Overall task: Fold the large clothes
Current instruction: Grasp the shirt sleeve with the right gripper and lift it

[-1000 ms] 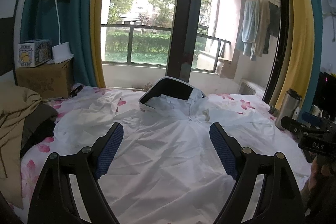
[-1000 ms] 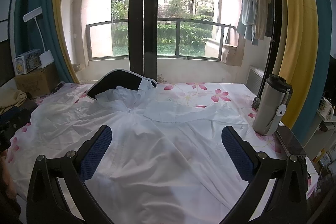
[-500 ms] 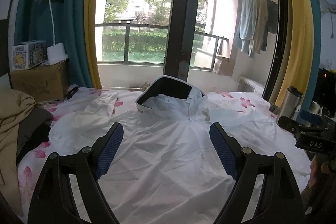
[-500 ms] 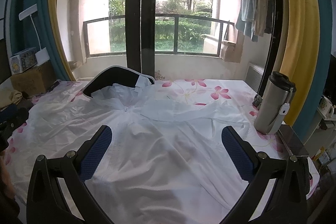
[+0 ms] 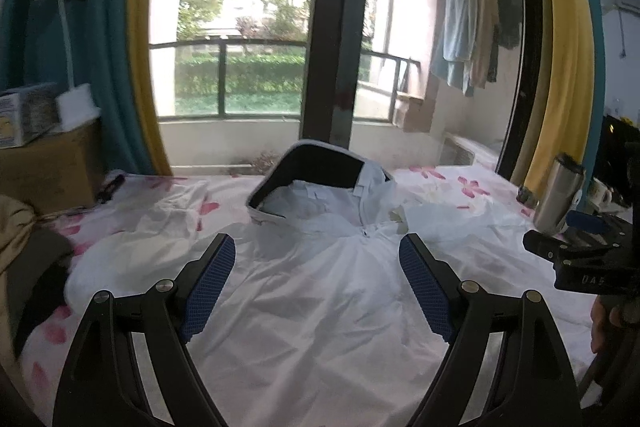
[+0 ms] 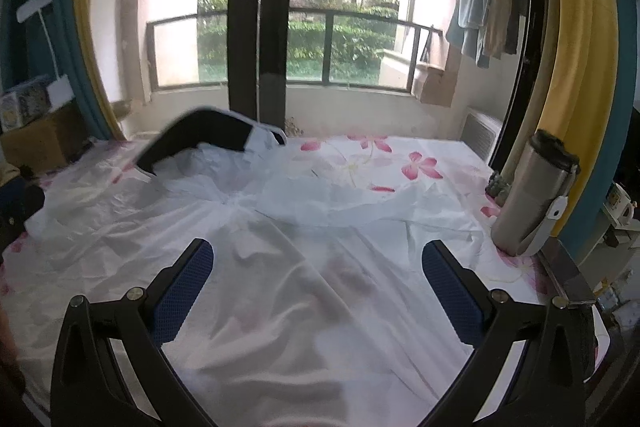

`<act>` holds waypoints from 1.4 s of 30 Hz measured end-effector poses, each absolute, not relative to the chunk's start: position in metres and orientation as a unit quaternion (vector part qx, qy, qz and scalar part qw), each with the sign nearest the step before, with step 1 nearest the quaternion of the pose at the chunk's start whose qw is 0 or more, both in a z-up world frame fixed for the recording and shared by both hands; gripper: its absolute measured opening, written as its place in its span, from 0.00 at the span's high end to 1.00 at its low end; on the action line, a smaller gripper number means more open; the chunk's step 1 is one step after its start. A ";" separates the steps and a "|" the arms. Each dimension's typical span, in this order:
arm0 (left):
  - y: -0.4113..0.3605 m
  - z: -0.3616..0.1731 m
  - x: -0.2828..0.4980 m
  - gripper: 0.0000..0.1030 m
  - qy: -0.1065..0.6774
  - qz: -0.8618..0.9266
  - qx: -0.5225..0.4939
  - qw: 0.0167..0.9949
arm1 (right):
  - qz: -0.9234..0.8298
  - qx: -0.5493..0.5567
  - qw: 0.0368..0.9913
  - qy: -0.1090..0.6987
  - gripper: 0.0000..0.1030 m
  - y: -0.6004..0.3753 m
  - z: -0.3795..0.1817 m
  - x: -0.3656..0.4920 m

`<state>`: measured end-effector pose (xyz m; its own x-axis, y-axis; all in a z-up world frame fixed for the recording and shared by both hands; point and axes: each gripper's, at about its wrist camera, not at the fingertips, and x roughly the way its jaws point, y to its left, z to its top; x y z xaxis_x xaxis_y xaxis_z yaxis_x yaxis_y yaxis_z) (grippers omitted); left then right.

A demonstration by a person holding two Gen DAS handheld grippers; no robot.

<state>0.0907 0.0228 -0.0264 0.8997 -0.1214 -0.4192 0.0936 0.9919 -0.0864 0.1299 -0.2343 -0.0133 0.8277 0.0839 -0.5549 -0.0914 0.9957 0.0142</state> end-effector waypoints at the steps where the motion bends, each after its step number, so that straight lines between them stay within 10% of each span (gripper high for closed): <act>1: 0.022 -0.030 0.104 0.16 0.223 -0.064 -0.031 0.972 | 0.046 -0.008 0.953 0.301 0.00 -0.235 -0.019 0.138; 7: 0.017 -0.048 0.174 0.16 0.273 -0.087 -0.017 0.958 | 0.039 -0.035 0.931 0.362 0.01 -0.249 -0.053 0.195; 14: 0.018 -0.067 0.204 0.16 0.305 -0.058 -0.042 0.950 | 0.088 -0.080 0.909 0.399 0.27 -0.255 -0.066 0.264; 25: 0.021 -0.091 0.213 0.16 0.338 -0.053 -0.053 0.938 | 0.198 -0.127 0.870 0.434 0.27 -0.197 -0.102 0.302; 26: 0.023 -0.091 0.210 0.16 0.340 -0.051 -0.052 0.938 | 0.200 -0.127 0.870 0.433 0.29 -0.195 -0.104 0.301; 29: 0.027 -0.092 0.204 0.16 0.338 -0.046 -0.053 0.939 | 0.191 -0.135 0.871 0.432 0.84 -0.195 -0.109 0.303; 42: 0.041 -0.083 0.182 0.16 0.339 -0.097 -0.087 0.932 | 0.173 -0.095 0.924 0.328 0.96 -0.203 -0.026 0.278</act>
